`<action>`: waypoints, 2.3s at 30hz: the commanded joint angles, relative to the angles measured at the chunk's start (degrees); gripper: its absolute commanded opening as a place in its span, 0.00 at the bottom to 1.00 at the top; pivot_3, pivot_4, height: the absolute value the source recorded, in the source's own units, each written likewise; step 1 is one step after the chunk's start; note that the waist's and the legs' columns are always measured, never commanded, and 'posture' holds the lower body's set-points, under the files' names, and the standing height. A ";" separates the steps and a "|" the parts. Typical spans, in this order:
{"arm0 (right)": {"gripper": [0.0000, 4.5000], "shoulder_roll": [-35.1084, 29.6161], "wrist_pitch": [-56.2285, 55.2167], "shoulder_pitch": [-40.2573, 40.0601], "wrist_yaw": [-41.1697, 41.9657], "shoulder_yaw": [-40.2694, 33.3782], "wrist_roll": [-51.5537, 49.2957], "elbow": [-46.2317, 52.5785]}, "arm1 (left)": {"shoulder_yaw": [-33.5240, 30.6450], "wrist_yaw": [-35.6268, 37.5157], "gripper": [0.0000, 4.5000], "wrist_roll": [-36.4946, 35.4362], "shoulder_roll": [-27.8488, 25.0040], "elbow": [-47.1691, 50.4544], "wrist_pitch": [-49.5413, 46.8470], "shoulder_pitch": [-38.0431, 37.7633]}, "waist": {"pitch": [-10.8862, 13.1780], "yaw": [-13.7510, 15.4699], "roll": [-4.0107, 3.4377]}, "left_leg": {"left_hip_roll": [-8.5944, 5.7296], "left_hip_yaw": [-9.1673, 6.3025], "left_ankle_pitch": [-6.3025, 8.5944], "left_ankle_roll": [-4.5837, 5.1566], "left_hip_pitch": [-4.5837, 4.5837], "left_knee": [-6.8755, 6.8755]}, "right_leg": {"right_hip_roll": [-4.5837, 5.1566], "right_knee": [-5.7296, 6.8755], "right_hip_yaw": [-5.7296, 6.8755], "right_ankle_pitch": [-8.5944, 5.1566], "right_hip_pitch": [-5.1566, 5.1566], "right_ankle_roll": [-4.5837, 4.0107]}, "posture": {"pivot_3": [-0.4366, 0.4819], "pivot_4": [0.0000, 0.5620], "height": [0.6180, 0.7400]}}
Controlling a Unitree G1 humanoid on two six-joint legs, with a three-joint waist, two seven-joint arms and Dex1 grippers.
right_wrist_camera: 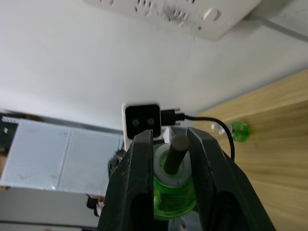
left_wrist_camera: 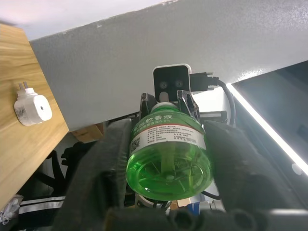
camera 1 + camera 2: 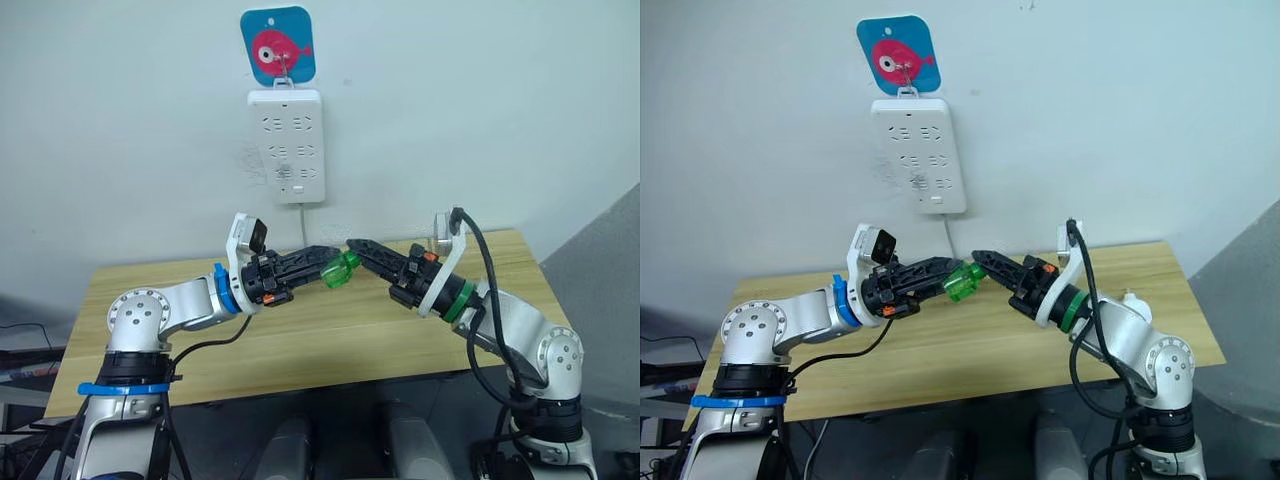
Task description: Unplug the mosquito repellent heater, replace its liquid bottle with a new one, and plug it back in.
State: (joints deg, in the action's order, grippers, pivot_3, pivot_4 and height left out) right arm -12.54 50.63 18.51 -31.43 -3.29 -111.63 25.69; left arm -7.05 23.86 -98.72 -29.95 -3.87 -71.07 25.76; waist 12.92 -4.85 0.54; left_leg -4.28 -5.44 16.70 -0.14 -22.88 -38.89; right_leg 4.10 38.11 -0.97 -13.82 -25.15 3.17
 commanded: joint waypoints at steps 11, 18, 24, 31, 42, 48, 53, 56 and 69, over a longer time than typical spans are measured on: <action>0.15 -12.40 10.21 5.57 6.15 -7.02 -1.37 -10.93 | -1.77 4.50 1.00 2.96 -5.66 6.38 -1.97 -2.03 | 0.03 -0.02 -0.01 | -0.02 0.08 0.04 0.07 0.00 0.01 | -0.01 -0.03 0.04 0.00 0.00 0.00 | 0.35 0.46 1.00; 0.15 -27.71 -1.25 7.38 27.88 5.27 41.40 -8.40 | 15.11 22.97 1.00 55.54 -12.12 23.96 38.99 -8.86 | 0.29 0.41 -0.18 | 0.11 0.49 0.07 0.14 0.06 0.16 | -0.04 -0.26 0.00 -0.02 0.05 -0.03 | 0.35 0.46 1.00; 0.15 -26.57 -30.38 2.94 41.04 21.48 82.66 -17.55 | 19.60 23.66 1.00 77.16 -5.16 19.59 65.55 -11.25 | 0.38 1.08 -0.03 | 0.07 0.74 0.04 0.08 0.00 0.03 | 0.07 -0.36 -0.12 -0.01 0.00 0.00 | 0.36 0.46 1.00; 0.15 -16.30 -35.53 5.29 43.31 19.02 93.99 -34.22 | 19.60 24.24 1.00 79.30 -1.51 20.71 66.01 -10.99 | 0.54 1.43 0.17 | 0.12 0.71 0.03 0.05 0.01 0.02 | 0.09 -0.27 -0.12 0.00 -0.05 -0.02 | 0.38 0.45 1.00; 0.15 -10.06 -41.02 8.90 46.78 14.41 102.95 -50.29 | 17.48 25.36 1.00 78.62 -1.86 22.06 63.09 -11.45 | 0.54 1.57 0.17 | 0.10 0.68 0.02 0.03 0.04 0.02 | 0.08 -0.17 -0.05 0.00 -0.06 -0.02 | 0.41 0.42 1.00; 0.43 -8.26 -41.35 8.22 48.51 12.22 104.56 -48.88 | 16.32 25.06 1.00 78.84 -2.26 23.95 62.03 -15.26 | 0.52 1.54 0.16 | 0.12 0.71 0.02 0.02 0.10 0.02 | 0.07 -0.12 -0.05 0.00 -0.06 -0.02 | 0.41 0.41 1.00; 0.79 -11.14 -39.62 5.43 50.45 10.61 105.51 -37.98 | 14.89 21.51 1.00 81.32 -1.38 23.00 62.65 -19.57 | 0.52 1.61 0.14 | 0.11 0.69 0.02 0.02 0.09 0.02 | 0.08 -0.11 -0.04 0.00 -0.06 -0.02 | 0.40 0.39 1.00; 1.00 -13.40 -36.68 4.43 53.20 10.92 105.85 -28.83 | 13.88 17.46 1.00 85.94 -0.33 19.79 66.79 -24.90 | 0.51 1.52 0.13 | 0.10 0.70 0.03 0.01 0.10 0.02 | 0.08 -0.12 -0.05 0.00 -0.07 -0.02 | 0.39 0.39 1.00; 1.00 -17.93 -13.13 12.96 78.28 20.34 91.69 -5.83 | -3.92 -18.68 1.00 92.54 19.98 4.76 70.32 -34.05 | 0.56 2.27 0.31 | 0.20 0.60 0.16 0.22 0.10 -0.04 | 0.12 -0.18 0.13 0.01 0.01 -0.04 | 0.40 0.47 1.00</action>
State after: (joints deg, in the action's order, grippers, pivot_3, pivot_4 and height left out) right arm -32.07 35.95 29.37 46.29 16.09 -18.81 17.52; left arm -9.13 8.32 -6.54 -10.85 2.09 -3.23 -9.51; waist 13.48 -2.58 0.85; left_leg -4.08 -4.85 16.87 0.08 -22.78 -38.94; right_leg 4.22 37.94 -0.84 -13.80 -25.15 3.13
